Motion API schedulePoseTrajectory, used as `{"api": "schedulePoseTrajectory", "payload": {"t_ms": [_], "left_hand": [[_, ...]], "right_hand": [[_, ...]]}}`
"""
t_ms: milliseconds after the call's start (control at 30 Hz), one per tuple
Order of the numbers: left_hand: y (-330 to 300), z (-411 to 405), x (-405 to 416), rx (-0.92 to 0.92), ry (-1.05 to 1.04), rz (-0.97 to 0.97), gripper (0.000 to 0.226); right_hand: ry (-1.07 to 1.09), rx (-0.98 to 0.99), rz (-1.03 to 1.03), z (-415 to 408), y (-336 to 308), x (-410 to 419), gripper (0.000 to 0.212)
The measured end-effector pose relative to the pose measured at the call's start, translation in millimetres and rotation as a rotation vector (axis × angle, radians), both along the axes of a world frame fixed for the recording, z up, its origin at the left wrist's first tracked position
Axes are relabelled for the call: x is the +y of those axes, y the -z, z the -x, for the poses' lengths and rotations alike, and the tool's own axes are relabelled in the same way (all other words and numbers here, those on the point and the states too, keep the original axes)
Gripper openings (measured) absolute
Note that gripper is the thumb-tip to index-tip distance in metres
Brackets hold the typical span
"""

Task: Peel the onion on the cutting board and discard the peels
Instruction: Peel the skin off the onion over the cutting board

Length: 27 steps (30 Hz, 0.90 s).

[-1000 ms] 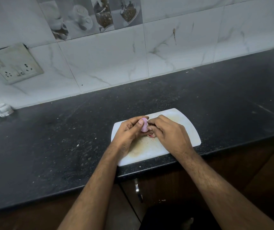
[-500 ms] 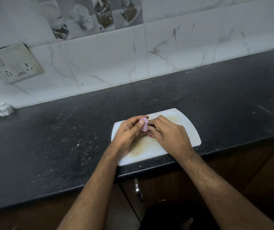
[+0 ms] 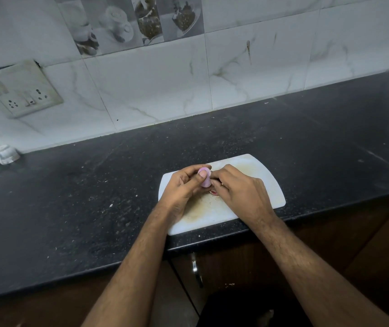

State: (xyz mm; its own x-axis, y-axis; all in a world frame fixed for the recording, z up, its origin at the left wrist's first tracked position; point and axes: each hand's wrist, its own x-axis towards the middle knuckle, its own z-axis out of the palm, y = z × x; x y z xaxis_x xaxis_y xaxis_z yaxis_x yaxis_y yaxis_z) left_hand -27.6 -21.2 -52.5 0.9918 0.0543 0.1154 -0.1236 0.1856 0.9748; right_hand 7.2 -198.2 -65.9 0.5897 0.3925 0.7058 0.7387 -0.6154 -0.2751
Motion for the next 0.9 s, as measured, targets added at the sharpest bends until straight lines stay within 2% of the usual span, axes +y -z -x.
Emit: {"api": "schedulePoseTrajectory", "payload": {"t_ms": [467,567,633,800,900], "left_hand": [[-2.7,-1.6,0.1,0.055,0.005,0.028,0.033],[-3.2,-2.0,0.5,0.075,-0.016,0.049,0.034],[-3.1,-2.3,0.0,0.079,-0.023,0.043,0.033],[-1.5,-3.0,1.8,0.045,-0.004,-0.005,0.032],[-1.4,-1.5,0.9,0.025,0.016,-0.006,0.032]], "right_hand": [[0.089,0.137,-0.06,3.1,-8.7,0.2,0.011],[0.122,0.22,0.017,0.6,-8.0,1.6,0.02],[0.126,0.208,0.05,0.5,-6.6,3.2,0.03],[-0.017,0.154,-0.061,2.9,-9.4,0.3,0.029],[-0.071,0.108,-0.02,2.7,-9.1,0.0,0.021]]}}
